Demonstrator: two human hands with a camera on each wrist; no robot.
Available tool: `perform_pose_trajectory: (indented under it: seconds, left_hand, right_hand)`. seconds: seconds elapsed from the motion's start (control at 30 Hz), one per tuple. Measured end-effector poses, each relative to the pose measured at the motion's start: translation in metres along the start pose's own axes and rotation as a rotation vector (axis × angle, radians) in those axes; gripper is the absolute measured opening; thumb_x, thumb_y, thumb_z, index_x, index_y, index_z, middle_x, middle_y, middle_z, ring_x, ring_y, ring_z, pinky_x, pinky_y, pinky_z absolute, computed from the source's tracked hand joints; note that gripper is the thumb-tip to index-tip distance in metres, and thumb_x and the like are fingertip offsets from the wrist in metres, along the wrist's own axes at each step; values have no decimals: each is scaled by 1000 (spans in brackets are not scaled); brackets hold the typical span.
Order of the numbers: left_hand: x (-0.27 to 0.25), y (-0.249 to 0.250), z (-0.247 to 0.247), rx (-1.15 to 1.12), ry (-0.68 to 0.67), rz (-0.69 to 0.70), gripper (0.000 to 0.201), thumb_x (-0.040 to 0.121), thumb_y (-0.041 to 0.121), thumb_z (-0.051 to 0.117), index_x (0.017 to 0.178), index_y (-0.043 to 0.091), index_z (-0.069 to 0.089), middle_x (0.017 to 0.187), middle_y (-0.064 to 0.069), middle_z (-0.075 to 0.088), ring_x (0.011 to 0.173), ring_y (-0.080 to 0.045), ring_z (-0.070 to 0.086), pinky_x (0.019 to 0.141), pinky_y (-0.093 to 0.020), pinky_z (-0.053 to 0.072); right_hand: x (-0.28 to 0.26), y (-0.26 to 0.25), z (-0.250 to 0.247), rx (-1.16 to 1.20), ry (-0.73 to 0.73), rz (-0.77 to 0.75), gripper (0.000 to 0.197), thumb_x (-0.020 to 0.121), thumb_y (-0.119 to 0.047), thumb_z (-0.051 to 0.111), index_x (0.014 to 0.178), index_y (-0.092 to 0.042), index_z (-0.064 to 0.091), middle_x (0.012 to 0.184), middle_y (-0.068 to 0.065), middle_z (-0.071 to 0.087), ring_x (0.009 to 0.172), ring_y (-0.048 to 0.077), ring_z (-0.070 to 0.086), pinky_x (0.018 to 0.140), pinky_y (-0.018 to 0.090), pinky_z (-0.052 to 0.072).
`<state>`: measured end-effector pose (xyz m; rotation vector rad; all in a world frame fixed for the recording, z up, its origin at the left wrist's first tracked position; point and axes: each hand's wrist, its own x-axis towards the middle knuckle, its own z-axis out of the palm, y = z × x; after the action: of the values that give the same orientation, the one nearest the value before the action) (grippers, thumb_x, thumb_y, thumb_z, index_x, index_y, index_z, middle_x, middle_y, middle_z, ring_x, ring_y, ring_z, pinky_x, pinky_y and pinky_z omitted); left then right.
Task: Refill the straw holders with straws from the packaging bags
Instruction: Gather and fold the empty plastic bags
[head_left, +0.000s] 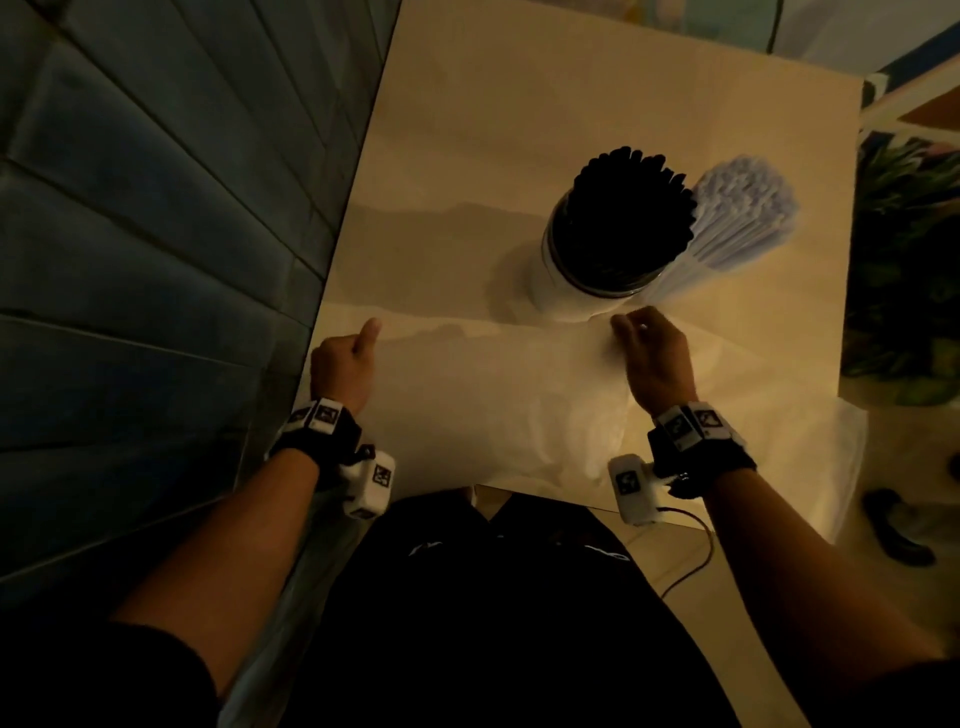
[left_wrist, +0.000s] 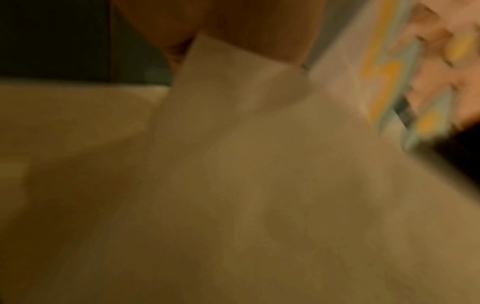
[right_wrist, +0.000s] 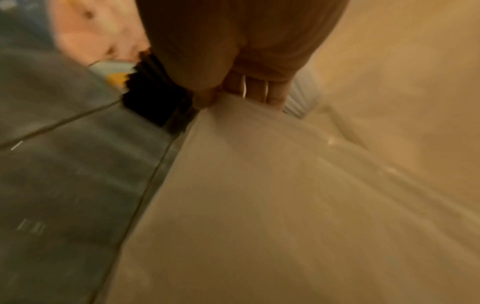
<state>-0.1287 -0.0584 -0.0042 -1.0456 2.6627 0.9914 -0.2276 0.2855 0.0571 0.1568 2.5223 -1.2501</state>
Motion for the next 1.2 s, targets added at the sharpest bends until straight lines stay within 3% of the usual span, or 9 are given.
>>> perform_pose_trajectory:
  seconds: [0.17, 0.27, 0.4, 0.5, 0.6, 0.67, 0.87, 1.07, 1.2]
  left_hand:
    - [-9, 9, 2, -333, 145, -247, 43, 100, 50, 44, 99, 7, 50, 87, -8, 56, 82, -26, 53, 67, -33, 34]
    - [-35, -10, 2, -261, 171, -229, 53, 101, 44, 45, 121, -5, 49, 122, -23, 53, 103, -33, 54, 84, -38, 40]
    - [-100, -80, 14, -205, 74, -413, 51, 103, 38, 36, 116, -8, 54, 124, -28, 53, 113, -40, 52, 99, -45, 41]
    - [-142, -100, 30, -328, -207, -658, 39, 106, 20, 35, 125, -9, 54, 132, -30, 53, 121, -43, 51, 105, -50, 39]
    - [-170, -88, 37, -518, -286, -777, 45, 105, 34, 38, 144, 11, 44, 146, -6, 42, 134, -36, 41, 106, -51, 40]
    - [-181, -75, 35, -728, -231, -860, 55, 96, 53, 51, 142, 24, 46, 140, 5, 44, 133, -33, 42, 102, -55, 44]
    - [-190, -45, 31, -832, -186, -622, 22, 96, 11, 59, 116, 20, 58, 107, 2, 65, 94, -18, 62, 58, -27, 57]
    - [-181, -69, 36, -581, 10, -579, 28, 94, 15, 64, 99, -12, 57, 90, -20, 58, 82, -25, 52, 61, -31, 37]
    - [-173, -55, 29, -524, -77, -453, 11, 91, 27, 64, 93, 16, 61, 99, -27, 62, 84, -25, 57, 69, -36, 44]
  right_hand:
    - [-12, 24, -4, -11, -225, 318, 69, 81, -59, 69, 134, -21, 46, 117, 2, 59, 100, 21, 62, 67, 26, 48]
    - [-22, 49, -10, -194, -367, 337, 75, 71, -71, 67, 125, -21, 53, 111, 1, 66, 97, 21, 66, 84, 38, 54]
    - [-27, 66, -14, -279, -668, 364, 77, 53, -82, 69, 101, -21, 67, 89, 1, 75, 81, 17, 72, 80, 38, 58]
    - [-29, 74, -6, -399, -914, 378, 50, 74, -54, 79, 101, -13, 69, 87, 6, 76, 80, 21, 73, 78, 39, 61]
    - [-29, 82, 6, -418, -981, 456, 53, 83, -28, 78, 125, -4, 55, 87, 7, 77, 74, 20, 73, 68, 31, 60]
    - [-25, 79, 11, -368, -980, 436, 54, 86, -20, 75, 130, -8, 46, 86, 10, 77, 72, 22, 72, 68, 32, 60]
    - [-21, 63, 10, -159, -987, 403, 19, 84, 2, 72, 93, -11, 62, 65, 9, 68, 52, 18, 63, 55, 31, 56]
    - [-11, 66, -4, -111, -808, 398, 19, 82, 8, 70, 89, -3, 56, 71, 17, 62, 54, 21, 56, 53, 28, 52]
    - [-17, 70, -10, -510, -845, 270, 40, 84, -12, 75, 109, -13, 45, 89, 15, 66, 66, 23, 60, 65, 35, 53]
